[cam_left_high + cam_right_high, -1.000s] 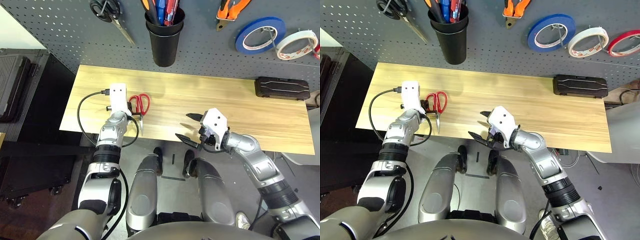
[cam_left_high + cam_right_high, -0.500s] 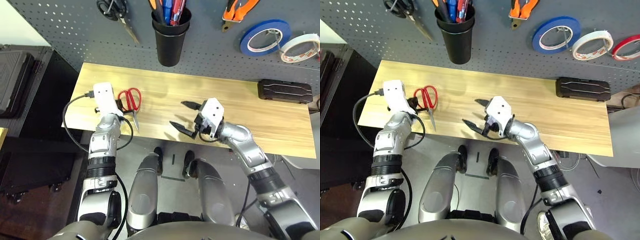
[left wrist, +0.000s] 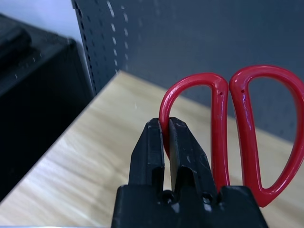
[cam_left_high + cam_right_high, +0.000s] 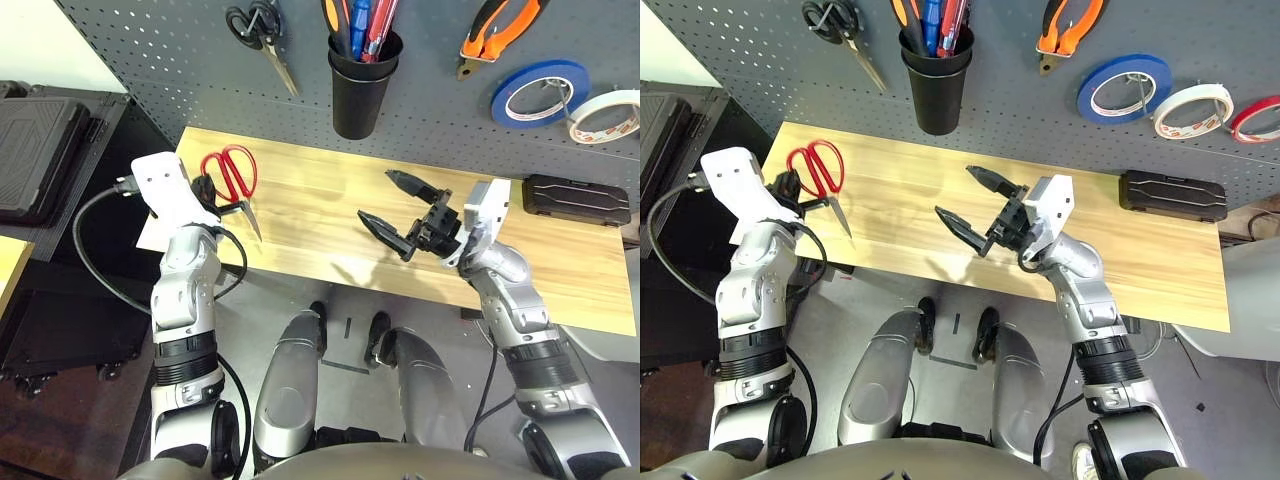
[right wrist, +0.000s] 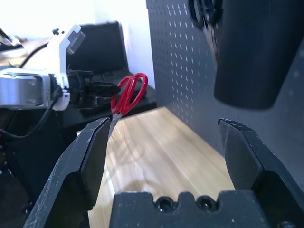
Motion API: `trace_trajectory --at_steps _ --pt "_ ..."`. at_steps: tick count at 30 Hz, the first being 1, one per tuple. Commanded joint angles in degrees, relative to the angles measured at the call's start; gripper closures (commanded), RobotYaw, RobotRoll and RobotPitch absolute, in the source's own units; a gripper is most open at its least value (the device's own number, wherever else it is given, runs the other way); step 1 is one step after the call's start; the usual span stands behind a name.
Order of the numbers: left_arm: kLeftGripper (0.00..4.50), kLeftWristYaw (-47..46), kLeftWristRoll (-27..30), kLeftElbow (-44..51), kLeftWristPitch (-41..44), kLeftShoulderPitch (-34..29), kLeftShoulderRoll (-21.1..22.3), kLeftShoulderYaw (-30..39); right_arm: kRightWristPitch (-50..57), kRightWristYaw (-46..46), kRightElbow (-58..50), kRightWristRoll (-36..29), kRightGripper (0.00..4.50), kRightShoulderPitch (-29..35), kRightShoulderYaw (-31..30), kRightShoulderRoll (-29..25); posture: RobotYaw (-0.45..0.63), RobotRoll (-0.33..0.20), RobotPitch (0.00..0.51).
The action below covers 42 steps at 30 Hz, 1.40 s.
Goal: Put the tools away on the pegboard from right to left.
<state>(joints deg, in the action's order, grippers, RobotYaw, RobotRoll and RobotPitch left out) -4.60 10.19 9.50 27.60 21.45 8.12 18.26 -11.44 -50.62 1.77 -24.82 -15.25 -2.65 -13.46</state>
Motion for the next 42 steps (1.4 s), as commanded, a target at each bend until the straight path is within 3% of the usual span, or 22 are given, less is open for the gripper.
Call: trace_trajectory --at_steps 1,19,42 --pt "4.48 0.20 1.05 2.02 -0.57 0.29 0.64 0.78 -2.01 -1.04 -1.90 -1.72 0.00 0.75 1.24 0.16 0.33 0.000 0.232" --pt "4.48 0.96 3.25 1.30 -2.05 8.62 3.33 1.22 -5.31 -0.83 -5.72 -4.53 0.00 1.57 4.09 0.20 0.30 0.000 0.203" --pt "4.48 5.74 7.76 -3.05 -3.09 14.43 2.44 -2.17 -7.05 1.37 -4.53 -2.87 0.00 1.17 3.74 0.26 0.28 0.000 0.202"
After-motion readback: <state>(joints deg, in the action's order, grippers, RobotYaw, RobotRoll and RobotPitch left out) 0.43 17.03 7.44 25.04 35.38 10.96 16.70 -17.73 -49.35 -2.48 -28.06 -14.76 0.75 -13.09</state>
